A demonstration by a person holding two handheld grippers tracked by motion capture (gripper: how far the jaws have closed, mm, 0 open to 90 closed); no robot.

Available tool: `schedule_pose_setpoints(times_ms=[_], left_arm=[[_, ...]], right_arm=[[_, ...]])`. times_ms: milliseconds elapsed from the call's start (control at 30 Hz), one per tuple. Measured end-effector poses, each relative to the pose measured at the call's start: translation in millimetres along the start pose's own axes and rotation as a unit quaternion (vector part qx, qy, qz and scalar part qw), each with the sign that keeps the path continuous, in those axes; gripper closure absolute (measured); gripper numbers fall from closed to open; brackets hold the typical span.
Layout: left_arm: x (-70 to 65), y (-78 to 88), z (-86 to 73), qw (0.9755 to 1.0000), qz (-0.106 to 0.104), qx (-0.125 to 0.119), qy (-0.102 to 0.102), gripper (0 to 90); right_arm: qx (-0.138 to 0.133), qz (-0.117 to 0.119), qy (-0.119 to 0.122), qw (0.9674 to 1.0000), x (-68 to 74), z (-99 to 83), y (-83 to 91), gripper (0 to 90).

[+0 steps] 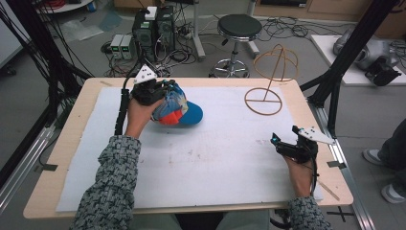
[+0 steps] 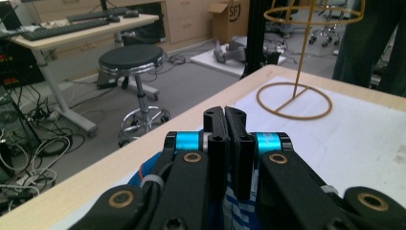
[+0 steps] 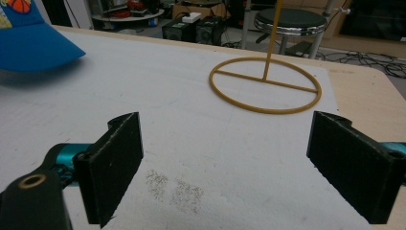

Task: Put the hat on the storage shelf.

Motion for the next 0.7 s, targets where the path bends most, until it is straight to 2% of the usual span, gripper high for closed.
schedule_pose_setpoints(times_ms=[300,700], left_arm=[[0.2,-2.2,24.5,0.9997,0.001,-0.024,-0.002,87.7],[-3.4,-17.1,81.1,0.9983,-0.008,-0.055,-0.014,87.7]], right_arm=[[-0.001,0.0,-0.001,1.0,-1.2,0.0,0.2,11.3],[-0.003,0.002,-0.012,0.9999,-4.6,-0.7,-1.0,11.3]])
Point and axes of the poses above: each handheld gripper's, and its own axes: y roughly backward along the jaws, z roughly out of its top, x roughly to its left, the point moved 4 cm from there along -y, roughly forward along the jaws, and after that the axes turned 1 degree about z, right-handed, at the moved point
